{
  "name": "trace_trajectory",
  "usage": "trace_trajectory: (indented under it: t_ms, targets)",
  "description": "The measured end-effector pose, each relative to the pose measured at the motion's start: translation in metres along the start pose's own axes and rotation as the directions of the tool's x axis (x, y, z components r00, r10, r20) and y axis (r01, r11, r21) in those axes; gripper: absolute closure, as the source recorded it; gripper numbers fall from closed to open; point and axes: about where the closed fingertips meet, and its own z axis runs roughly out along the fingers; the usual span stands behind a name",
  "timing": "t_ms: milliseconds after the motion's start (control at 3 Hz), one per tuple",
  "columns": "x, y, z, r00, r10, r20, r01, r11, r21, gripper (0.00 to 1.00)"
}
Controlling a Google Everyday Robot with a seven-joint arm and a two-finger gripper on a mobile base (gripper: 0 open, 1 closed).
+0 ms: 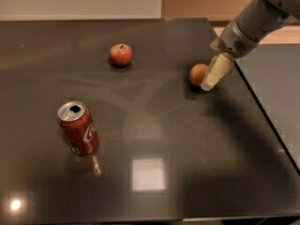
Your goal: Move orange near coke can
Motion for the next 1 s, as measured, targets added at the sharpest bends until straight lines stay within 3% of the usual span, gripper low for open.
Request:
trace_trajectory:
  t_ms: [667, 1000]
  targets:
    - [0.005, 0.005, 0.024, 1.0, 0.009, -0.006, -0.009, 0.9988, -0.048, 0.01]
    - [0.007, 0.008, 0.031, 1.0, 0.007, -0.014, -0.008, 0.9984, -0.057, 0.21]
